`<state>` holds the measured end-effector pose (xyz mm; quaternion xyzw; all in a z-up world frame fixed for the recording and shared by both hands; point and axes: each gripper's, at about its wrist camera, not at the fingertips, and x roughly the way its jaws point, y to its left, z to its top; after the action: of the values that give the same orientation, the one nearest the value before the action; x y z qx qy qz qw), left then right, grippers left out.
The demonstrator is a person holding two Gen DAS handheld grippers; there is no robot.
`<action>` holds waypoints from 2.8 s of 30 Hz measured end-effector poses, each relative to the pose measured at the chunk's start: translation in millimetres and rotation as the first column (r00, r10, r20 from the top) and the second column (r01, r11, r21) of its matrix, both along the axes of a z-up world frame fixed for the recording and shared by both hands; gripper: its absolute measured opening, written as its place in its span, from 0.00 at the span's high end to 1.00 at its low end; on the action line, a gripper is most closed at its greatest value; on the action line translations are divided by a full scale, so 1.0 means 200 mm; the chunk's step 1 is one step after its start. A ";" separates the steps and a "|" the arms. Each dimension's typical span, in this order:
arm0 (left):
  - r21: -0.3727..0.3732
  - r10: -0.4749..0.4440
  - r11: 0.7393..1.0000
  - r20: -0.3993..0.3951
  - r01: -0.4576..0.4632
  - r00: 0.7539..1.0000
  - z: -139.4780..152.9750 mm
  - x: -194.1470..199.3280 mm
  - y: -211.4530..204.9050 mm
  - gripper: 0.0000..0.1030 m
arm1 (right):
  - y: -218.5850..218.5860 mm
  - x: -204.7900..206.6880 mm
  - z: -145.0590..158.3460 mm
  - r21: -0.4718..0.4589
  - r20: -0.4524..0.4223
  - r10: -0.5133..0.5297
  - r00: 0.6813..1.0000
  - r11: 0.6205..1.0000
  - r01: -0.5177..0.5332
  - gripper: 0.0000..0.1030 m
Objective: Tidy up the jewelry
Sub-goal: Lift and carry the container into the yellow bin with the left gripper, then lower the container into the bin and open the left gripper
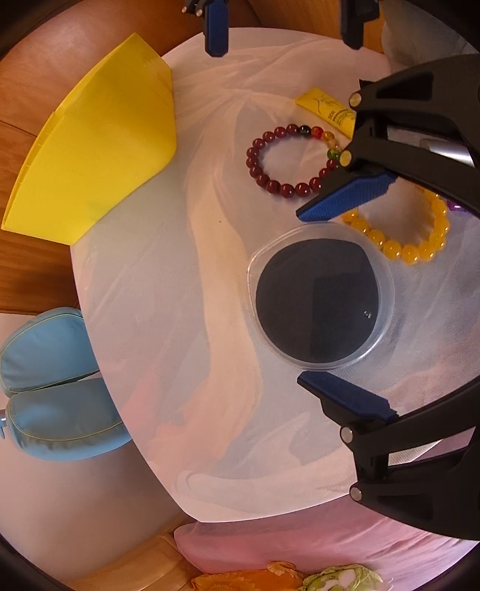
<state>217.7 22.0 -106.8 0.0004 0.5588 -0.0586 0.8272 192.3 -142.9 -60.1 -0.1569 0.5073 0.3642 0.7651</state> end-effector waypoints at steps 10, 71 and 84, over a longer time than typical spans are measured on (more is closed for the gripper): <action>-0.032 -0.008 0.999 0.083 0.011 0.996 0.10 -0.10 0.02 0.28 | 0.00 0.00 -0.01 0.002 -0.008 -0.005 1.000 1.000 0.005 0.05; 0.072 -0.247 0.967 0.014 0.245 0.969 0.49 1.02 -1.18 0.28 | -1.13 1.13 0.21 0.042 0.088 -0.069 0.994 0.997 0.066 0.05; 0.069 -0.201 0.975 -0.134 0.212 0.970 0.26 1.08 -1.08 0.28 | -1.07 1.23 0.03 -0.054 -0.008 -0.057 0.998 0.997 0.057 0.05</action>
<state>434.3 -193.9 -54.7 0.0893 0.6088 -0.1209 0.7790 438.4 -357.4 -53.9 -0.1611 0.5249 0.3294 0.7682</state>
